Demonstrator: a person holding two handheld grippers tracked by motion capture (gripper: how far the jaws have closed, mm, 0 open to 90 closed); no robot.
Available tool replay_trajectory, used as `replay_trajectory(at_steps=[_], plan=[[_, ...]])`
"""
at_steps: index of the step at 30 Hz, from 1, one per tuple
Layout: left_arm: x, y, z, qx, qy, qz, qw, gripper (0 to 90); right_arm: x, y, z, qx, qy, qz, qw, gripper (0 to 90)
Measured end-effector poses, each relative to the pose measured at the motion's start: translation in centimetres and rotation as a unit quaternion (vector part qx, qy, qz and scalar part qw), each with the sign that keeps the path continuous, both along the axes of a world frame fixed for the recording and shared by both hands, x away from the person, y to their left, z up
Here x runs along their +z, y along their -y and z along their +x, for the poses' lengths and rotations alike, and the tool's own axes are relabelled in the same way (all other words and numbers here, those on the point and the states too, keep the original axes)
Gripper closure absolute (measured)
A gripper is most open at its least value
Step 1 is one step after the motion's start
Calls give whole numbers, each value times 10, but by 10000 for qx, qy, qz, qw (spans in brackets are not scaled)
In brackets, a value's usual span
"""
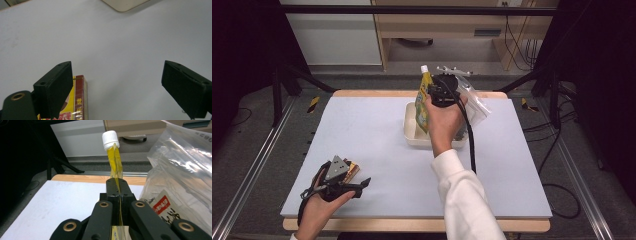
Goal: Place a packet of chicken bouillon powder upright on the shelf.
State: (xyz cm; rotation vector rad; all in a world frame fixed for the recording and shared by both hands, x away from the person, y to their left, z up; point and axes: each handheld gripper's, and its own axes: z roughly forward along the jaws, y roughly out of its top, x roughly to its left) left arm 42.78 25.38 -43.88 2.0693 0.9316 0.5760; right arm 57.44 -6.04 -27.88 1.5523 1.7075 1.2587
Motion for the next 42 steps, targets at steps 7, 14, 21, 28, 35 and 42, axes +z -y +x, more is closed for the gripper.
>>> replay_trajectory(at_steps=[7,14,21,28,35,42], plan=[[0,1,0,-12,8,1,10000,98,-2,3,0,-90,-13,-67,9999,900],[0,1,0,-29,10,3,10000,98,-8,-1,3,-121,-21,-113,9999,900],[0,3,0,-44,4,11,10000,98,-6,2,3,-207,-37,-92,9997,900],[0,3,0,-53,-3,18,10000,98,-10,-6,4,-150,-66,-101,9998,900],[-1,3,0,-61,-4,28,10000,98,-23,-9,7,-99,-94,-68,9999,900],[-1,3,0,-78,-11,70,9999,98,-32,-7,6,-10,-106,69,9999,900]])
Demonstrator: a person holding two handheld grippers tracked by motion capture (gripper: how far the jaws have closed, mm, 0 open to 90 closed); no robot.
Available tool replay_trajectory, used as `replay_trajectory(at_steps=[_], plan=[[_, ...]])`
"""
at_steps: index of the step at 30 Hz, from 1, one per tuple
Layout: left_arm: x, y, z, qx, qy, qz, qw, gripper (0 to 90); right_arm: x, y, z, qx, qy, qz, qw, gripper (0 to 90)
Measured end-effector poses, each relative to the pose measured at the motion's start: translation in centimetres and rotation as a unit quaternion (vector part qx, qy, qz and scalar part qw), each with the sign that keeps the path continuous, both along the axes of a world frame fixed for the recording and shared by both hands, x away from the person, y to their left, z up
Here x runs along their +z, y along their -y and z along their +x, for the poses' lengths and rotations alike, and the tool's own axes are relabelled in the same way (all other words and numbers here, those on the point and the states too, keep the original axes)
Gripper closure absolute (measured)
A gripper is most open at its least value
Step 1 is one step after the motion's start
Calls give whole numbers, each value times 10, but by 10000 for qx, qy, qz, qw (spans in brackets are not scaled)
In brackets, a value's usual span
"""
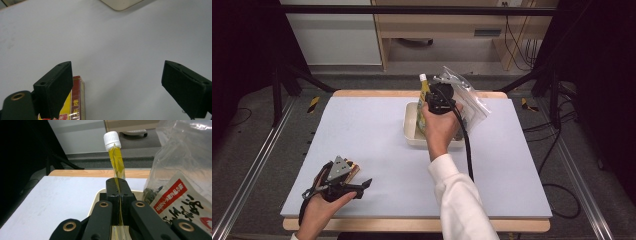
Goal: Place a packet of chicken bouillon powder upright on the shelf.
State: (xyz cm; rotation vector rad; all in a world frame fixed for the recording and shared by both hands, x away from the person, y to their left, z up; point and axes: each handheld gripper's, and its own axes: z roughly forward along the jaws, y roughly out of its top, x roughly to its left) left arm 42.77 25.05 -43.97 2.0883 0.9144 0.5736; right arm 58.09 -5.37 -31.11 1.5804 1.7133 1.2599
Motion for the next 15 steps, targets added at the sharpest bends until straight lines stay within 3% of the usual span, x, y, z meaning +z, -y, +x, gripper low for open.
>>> replay_trajectory(at_steps=[15], plan=[[0,1,0,-1,3,5,10000,98,-13,1,-4,135,57,2,9999,898]])
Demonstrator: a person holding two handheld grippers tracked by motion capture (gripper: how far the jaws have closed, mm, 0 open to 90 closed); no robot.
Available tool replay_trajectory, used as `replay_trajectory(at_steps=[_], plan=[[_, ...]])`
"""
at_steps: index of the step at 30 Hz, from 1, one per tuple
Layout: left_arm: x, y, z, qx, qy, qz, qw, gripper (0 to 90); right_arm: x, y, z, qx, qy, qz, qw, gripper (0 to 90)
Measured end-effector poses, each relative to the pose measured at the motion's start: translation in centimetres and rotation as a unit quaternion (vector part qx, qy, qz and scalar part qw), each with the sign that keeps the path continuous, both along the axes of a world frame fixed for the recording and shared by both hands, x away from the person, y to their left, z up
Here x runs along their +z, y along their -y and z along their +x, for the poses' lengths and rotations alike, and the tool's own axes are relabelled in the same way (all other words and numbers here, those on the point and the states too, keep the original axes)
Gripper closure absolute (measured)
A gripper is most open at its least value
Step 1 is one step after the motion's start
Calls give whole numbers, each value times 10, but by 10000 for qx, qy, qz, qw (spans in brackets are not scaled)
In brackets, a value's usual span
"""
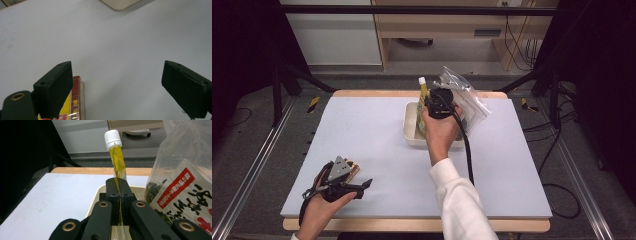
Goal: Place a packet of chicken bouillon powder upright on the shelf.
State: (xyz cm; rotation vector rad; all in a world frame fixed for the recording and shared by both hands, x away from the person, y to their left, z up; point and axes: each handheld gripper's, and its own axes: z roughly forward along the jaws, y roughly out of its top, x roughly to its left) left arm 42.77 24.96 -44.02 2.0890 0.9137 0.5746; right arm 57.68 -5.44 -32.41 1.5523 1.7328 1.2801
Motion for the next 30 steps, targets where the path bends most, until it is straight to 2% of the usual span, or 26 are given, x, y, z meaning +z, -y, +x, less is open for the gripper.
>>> replay_trajectory(at_steps=[3,10,14,15,17,19,24,30], plan=[[0,0,0,-2,-3,20,10000,98,-2,-1,-1,17,-12,15,10000,896],[0,-1,0,2,3,37,10000,97,-6,-4,-3,86,-11,-125,9999,881],[0,-2,1,37,34,44,10000,97,-2,-5,-9,227,269,-133,9993,799],[0,-2,1,37,34,44,10000,97,-2,-5,-9,227,269,-133,9993,799],[1,-2,1,49,45,65,10000,96,4,-4,-18,374,475,-232,9979,766],[1,-2,0,76,80,76,9999,96,7,-3,-23,440,562,-273,9971,730],[2,-4,0,122,130,140,9997,96,9,2,-40,615,687,-365,9951,669],[3,-7,1,192,144,105,9997,87,6,10,-59,812,761,-308,9933,609]])
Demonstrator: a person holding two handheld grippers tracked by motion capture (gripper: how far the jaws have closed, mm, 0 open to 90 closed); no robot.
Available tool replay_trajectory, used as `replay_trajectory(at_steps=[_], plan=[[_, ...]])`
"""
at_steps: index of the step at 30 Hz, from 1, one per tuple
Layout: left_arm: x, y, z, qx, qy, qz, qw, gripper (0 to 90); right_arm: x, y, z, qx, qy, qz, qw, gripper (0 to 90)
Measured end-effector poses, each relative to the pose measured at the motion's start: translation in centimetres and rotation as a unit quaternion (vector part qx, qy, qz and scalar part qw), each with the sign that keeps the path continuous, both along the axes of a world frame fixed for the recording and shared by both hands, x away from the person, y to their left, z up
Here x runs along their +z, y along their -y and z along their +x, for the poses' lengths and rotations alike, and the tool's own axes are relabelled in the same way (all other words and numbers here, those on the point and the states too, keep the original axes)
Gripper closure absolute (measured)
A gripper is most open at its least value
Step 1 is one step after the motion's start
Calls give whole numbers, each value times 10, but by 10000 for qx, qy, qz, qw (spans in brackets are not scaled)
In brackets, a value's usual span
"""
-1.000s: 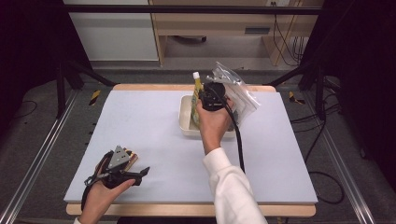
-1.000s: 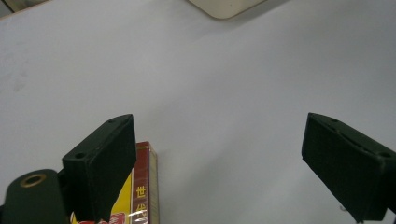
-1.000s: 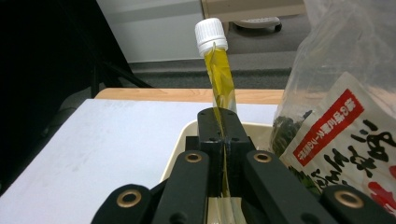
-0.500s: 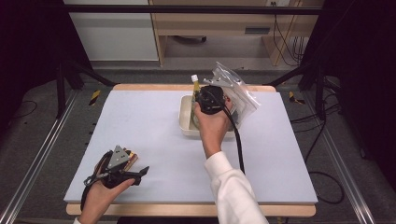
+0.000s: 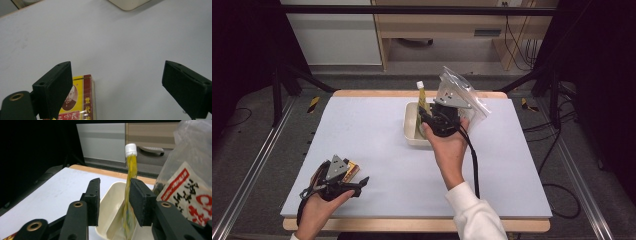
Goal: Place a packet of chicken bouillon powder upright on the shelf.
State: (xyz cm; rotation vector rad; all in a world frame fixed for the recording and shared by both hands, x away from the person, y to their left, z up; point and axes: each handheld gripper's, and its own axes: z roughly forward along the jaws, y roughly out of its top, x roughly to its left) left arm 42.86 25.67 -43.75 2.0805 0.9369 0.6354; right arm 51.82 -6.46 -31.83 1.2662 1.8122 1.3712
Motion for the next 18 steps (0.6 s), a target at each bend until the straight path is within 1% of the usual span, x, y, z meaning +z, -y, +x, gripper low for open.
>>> replay_trajectory(at_steps=[1,6,7,9,11,14,16,18], plan=[[1,-1,0,7,30,20,10000,81,-3,3,-8,94,-23,-38,9999,590],[1,-5,0,15,33,28,10000,52,-16,6,-21,293,-81,-155,9994,545],[1,-6,0,11,22,24,10000,51,-20,7,-23,310,-72,-202,9993,535],[1,-7,0,41,35,2,10000,49,-29,10,-28,352,-137,-244,9990,503],[1,-7,0,45,25,25,10000,49,-35,12,-32,356,-181,-250,9989,476],[1,-7,0,34,10,44,10000,52,-46,16,-38,406,-228,-339,9983,446],[1,-6,0,26,-12,99,9999,53,-54,18,-41,434,-250,-434,9978,430],[2,-6,1,35,-41,174,9998,55,-63,21,-45,508,-325,-525,9968,413]])
